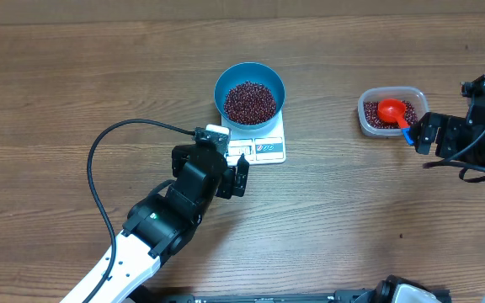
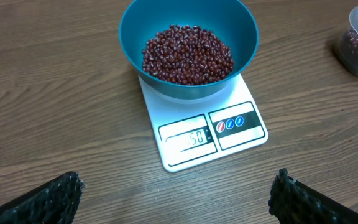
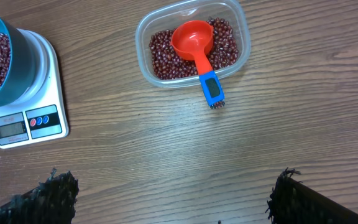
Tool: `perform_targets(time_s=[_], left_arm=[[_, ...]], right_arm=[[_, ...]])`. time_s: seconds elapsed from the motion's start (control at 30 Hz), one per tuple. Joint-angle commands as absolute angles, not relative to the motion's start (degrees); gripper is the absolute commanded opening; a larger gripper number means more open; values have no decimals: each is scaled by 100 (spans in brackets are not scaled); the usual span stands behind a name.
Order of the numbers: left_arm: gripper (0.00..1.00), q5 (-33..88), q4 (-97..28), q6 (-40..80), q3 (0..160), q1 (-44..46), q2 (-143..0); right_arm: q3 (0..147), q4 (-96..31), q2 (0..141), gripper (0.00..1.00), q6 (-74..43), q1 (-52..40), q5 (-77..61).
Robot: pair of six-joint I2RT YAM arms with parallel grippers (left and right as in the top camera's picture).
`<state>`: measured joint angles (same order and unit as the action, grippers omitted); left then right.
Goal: Scoop item into bowl and weigh 150g on scale
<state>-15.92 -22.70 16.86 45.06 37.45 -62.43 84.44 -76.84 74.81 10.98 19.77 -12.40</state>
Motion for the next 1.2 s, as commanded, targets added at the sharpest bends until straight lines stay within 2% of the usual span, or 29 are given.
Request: perform_targets(time_s=[0.0, 1.17], left_arm=[[99, -1651, -2250, 1782, 4635, 3715, -6254], [100, -1651, -2502, 1782, 4635, 3715, -6254]], right_arm=[[8560, -7682, 7481, 100, 1144, 1955, -1201], [8560, -7682, 7481, 100, 1144, 1955, -1201]])
